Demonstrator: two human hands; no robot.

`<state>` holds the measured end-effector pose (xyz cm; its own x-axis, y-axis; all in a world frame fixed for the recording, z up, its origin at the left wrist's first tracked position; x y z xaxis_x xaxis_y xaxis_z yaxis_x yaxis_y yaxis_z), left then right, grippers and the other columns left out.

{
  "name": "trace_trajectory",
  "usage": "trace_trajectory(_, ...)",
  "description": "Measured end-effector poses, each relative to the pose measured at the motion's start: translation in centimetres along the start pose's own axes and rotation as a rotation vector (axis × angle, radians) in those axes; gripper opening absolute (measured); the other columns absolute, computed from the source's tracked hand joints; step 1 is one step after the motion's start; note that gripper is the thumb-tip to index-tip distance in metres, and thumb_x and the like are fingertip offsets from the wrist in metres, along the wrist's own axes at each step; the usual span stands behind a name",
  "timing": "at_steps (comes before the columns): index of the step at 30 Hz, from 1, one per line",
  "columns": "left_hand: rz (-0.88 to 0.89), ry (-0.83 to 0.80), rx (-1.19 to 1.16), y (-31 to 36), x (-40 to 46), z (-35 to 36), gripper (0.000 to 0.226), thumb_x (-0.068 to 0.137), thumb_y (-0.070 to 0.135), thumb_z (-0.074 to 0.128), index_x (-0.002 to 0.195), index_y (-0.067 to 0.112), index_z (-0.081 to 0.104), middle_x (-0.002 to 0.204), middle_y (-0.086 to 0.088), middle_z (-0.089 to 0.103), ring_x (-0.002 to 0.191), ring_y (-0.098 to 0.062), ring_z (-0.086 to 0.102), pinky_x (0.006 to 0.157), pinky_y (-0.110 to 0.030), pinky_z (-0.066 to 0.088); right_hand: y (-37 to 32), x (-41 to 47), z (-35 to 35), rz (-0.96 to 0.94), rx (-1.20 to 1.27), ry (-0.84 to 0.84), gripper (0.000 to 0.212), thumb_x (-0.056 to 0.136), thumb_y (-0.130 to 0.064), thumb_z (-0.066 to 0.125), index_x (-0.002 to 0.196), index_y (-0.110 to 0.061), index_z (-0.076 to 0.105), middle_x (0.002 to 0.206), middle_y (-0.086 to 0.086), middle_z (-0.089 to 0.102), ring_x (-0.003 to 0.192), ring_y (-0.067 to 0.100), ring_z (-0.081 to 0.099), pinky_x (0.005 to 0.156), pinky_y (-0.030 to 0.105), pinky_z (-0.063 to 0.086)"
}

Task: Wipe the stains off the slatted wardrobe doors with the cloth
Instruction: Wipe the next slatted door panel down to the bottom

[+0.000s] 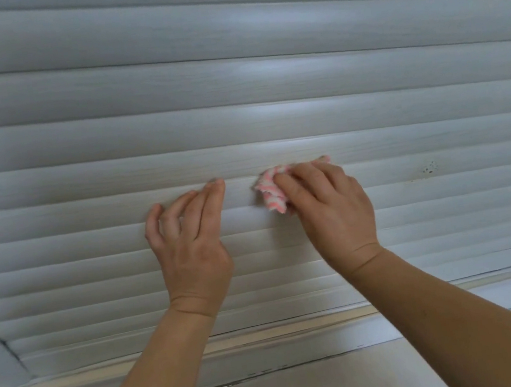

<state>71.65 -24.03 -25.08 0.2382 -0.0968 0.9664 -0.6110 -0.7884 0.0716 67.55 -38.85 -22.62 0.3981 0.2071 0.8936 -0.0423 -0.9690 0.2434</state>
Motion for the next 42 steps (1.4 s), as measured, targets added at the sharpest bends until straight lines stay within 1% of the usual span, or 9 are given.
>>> trace_trajectory(3, -0.002, -0.012, 0.003, 0.1, 0.1, 0.0, 0.056, 0.074, -0.001, 0.040, 0.126, 0.011, 0.056, 0.115, -0.003, 0.062, 0.109, -0.023, 0.049, 0.099, -0.050, 0.031, 4.1, -1.3, -0.5, 0.131, 0.050, 0.020, 0.030, 0.082, -0.016, 0.055, 0.108, -0.015, 0.069, 0.108, 0.006, 0.066, 0.099, 0.027, 0.048, 0.067, 0.036, 0.051)
trace_trajectory(6, -0.007, -0.026, 0.008, 0.5, 0.1, 0.0, 0.055, 0.074, -0.001, 0.040, 0.125, 0.012, 0.057, 0.115, -0.002, 0.062, 0.108, -0.023, 0.049, 0.099, -0.051, 0.032, 7.0, -2.7, -0.8, 0.406, 0.148, 0.054, 0.033, 0.083, -0.019, 0.048, 0.107, -0.014, 0.070, 0.111, -0.003, 0.055, 0.100, 0.025, 0.044, 0.067, 0.037, 0.051)
trace_trajectory(8, -0.028, -0.031, 0.005, 0.6, 0.3, -0.1, 0.055, 0.073, 0.000, 0.040, 0.123, 0.012, 0.058, 0.114, -0.002, 0.061, 0.106, -0.023, 0.048, 0.099, -0.052, 0.032, 6.7, -2.6, -0.9, 0.493, 0.198, 0.078, 0.034, 0.081, -0.020, 0.047, 0.105, -0.015, 0.070, 0.110, -0.004, 0.054, 0.100, 0.025, 0.042, 0.064, 0.037, 0.051)
trace_trajectory(11, -0.093, -0.028, 0.003, 0.3, 0.7, -0.2, 0.055, 0.071, 0.002, 0.040, 0.121, 0.011, 0.060, 0.112, -0.006, 0.062, 0.104, -0.025, 0.046, 0.098, -0.050, 0.032, 2.5, -0.6, -0.9, 0.277, 0.195, 0.055, 0.031, 0.078, -0.015, 0.051, 0.100, -0.015, 0.073, 0.102, 0.007, 0.065, 0.095, 0.025, 0.045, 0.062, 0.033, 0.050)
trace_trajectory(16, -0.171, -0.016, 0.043, -0.1, 0.9, -0.3, 0.059, 0.065, -0.004, 0.050, 0.121, 0.012, 0.061, 0.113, -0.007, 0.062, 0.103, -0.025, 0.043, 0.096, -0.046, 0.029, 1.0, 0.1, -0.7, 0.006, 0.058, 0.017, 0.027, 0.078, -0.011, 0.060, 0.099, -0.019, 0.073, 0.099, 0.002, 0.068, 0.096, 0.022, 0.052, 0.063, 0.031, 0.047)
trace_trajectory(21, -0.205, -0.054, 0.031, 0.0, 0.7, -0.2, 0.062, 0.061, -0.004, 0.049, 0.120, 0.012, 0.060, 0.114, -0.009, 0.061, 0.104, -0.029, 0.044, 0.095, -0.048, 0.031, 8.3, -2.2, -1.3, 0.269, 0.154, 0.031, 0.026, 0.080, -0.020, 0.056, 0.099, -0.020, 0.073, 0.100, 0.004, 0.067, 0.096, 0.023, 0.048, 0.063, 0.034, 0.052)
trace_trajectory(25, -0.277, -0.080, -0.034, 1.7, 1.1, 0.2, 0.060, 0.061, 0.003, 0.044, 0.119, 0.012, 0.060, 0.114, -0.010, 0.060, 0.106, -0.028, 0.043, 0.097, -0.050, 0.031, 8.5, -1.9, -1.8, 0.381, 0.269, 0.060, 0.027, 0.081, -0.021, 0.053, 0.098, -0.021, 0.074, 0.098, 0.003, 0.066, 0.094, 0.021, 0.046, 0.062, 0.030, 0.047)
trace_trajectory(34, -0.112, -0.137, -0.200, 9.3, 4.2, 1.4, 0.064, 0.061, 0.009, 0.039, 0.123, 0.013, 0.055, 0.115, -0.008, 0.059, 0.105, -0.027, 0.044, 0.097, -0.045, 0.030, 6.4, 1.1, -2.9, 0.217, 0.247, 0.160, 0.027, 0.079, -0.013, 0.056, 0.098, -0.018, 0.074, 0.101, 0.004, 0.068, 0.096, 0.022, 0.050, 0.067, 0.033, 0.051)
trace_trajectory(42, 0.183, -0.276, -0.254, 16.0, 5.5, 4.5, 0.058, 0.068, 0.004, 0.037, 0.121, 0.011, 0.060, 0.125, -0.006, 0.059, 0.122, -0.021, 0.047, 0.108, -0.049, 0.024, 16.5, -2.6, -3.5, 0.456, 0.238, 0.137, 0.028, 0.081, -0.009, 0.055, 0.104, -0.011, 0.071, 0.105, 0.008, 0.065, 0.099, 0.027, 0.050, 0.075, 0.038, 0.050)
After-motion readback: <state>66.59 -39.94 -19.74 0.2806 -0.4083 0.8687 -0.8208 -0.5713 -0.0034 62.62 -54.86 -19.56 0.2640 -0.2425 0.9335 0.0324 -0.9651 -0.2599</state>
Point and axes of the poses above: each hand's wrist, its own x-axis towards the middle knuckle, its own z-axis out of the palm, y = z × x, the point moved 10 cm from there along x, towards the middle knuckle
